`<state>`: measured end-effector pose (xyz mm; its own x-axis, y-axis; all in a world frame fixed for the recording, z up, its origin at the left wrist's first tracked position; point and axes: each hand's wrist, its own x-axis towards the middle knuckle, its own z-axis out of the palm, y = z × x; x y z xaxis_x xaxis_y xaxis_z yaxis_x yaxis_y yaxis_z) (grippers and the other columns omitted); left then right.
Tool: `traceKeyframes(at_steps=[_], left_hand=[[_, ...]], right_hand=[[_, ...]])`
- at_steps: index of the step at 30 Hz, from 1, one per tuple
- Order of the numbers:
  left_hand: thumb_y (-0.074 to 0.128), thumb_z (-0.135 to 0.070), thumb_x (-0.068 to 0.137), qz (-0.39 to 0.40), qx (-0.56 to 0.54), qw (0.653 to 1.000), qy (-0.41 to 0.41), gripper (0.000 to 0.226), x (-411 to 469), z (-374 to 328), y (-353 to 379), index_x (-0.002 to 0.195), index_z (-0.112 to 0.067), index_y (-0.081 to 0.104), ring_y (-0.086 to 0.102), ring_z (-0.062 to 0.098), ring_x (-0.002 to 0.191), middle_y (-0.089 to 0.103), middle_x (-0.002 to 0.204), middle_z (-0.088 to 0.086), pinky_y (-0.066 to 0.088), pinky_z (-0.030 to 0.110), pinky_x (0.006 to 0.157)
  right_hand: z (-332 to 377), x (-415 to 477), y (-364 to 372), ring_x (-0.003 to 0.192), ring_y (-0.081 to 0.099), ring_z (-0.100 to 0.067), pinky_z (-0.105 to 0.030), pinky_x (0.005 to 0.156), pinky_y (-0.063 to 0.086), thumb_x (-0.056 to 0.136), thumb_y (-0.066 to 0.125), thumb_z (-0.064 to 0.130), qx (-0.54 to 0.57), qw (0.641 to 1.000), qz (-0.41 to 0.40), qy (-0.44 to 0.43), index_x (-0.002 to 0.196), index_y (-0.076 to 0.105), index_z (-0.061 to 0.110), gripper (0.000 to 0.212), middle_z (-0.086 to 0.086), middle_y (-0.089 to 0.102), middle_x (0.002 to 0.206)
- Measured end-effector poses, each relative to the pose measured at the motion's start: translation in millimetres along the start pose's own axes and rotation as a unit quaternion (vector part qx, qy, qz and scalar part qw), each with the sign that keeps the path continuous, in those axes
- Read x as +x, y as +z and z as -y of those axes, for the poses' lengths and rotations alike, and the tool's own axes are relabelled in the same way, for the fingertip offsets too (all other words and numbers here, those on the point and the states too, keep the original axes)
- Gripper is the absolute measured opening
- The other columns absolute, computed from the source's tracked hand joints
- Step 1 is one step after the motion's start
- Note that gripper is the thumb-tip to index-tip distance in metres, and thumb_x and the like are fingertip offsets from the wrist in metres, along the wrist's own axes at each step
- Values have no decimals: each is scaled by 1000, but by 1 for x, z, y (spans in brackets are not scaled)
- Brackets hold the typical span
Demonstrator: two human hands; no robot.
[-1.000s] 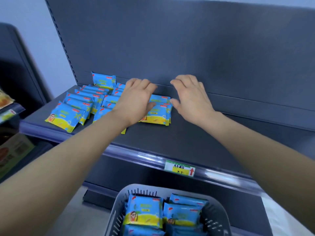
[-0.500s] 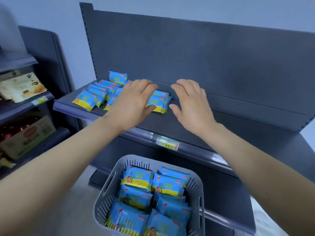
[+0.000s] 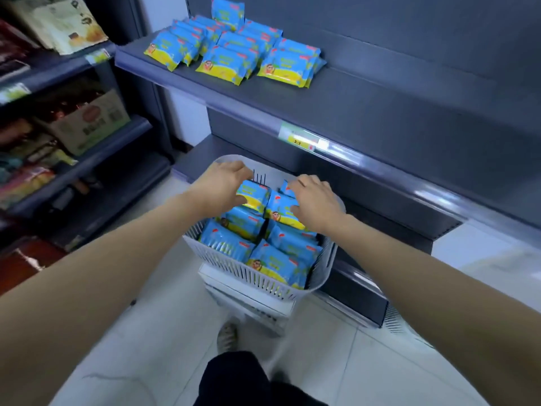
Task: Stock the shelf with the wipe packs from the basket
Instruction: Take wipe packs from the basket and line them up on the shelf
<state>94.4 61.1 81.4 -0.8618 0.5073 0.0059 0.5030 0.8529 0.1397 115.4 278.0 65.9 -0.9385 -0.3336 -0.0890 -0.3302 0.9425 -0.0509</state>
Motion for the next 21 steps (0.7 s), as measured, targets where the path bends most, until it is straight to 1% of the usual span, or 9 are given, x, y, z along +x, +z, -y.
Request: traceKeyframes(at_steps=[4,7,9,11,13,15,18,19,21], left_hand=[[68,-27,81,58,0,998,-36,53,1,15,31,128,-12,49,47,30,116,50,127,10,35,37,95],[66,-26,83,97,6,994,-41,52,8,23,49,130,-15,46,46,29,118,47,130,8,35,38,98],[64,-26,85,117,18,993,-30,51,14,27,61,132,-16,45,45,28,119,46,132,8,35,37,98],[62,-25,86,130,25,991,-18,50,19,30,72,132,-15,44,45,27,120,46,132,8,34,37,99],[61,-26,87,150,28,988,-5,48,23,33,82,130,-15,46,44,26,120,48,130,7,35,36,100],[62,-25,86,175,25,984,6,45,24,37,91,128,-16,47,46,26,117,50,126,7,36,35,98],[64,-24,85,219,23,975,9,45,25,43,102,127,-17,48,48,26,115,49,128,7,37,35,95],[65,-25,85,237,26,971,9,46,25,45,106,127,-17,48,48,26,115,49,130,6,38,35,94],[67,-25,84,272,27,962,9,47,26,48,113,127,-18,48,49,27,113,48,129,5,41,37,94]], right_hand=[[-2,1,32,116,44,-32,-42,94,39,91,52,14,8,998,56,-1,125,47,8,36,-12,48,124],[-3,5,52,104,49,-33,-41,83,41,92,49,11,12,992,125,-9,114,50,6,23,-14,50,111],[-6,9,67,97,50,-32,-43,82,46,93,47,9,15,982,186,-1,106,50,6,15,-14,49,105],[-11,11,82,98,52,-32,-43,84,49,92,45,6,23,969,244,23,112,51,2,21,-17,51,113],[-16,12,98,98,54,-32,-40,82,48,91,43,2,26,958,281,52,111,52,1,22,-18,52,119],[-19,14,109,100,55,-32,-42,81,49,90,43,0,41,953,289,74,113,51,2,24,-18,53,119],[-17,19,116,86,51,-28,-39,67,43,89,45,1,52,961,253,103,109,44,9,21,-14,49,106],[-16,20,118,80,48,-26,-37,64,41,89,45,0,53,960,252,108,106,43,10,20,-12,47,101],[-15,20,123,68,42,-22,-33,57,36,89,44,-2,39,956,269,113,90,41,11,13,-8,43,84]])
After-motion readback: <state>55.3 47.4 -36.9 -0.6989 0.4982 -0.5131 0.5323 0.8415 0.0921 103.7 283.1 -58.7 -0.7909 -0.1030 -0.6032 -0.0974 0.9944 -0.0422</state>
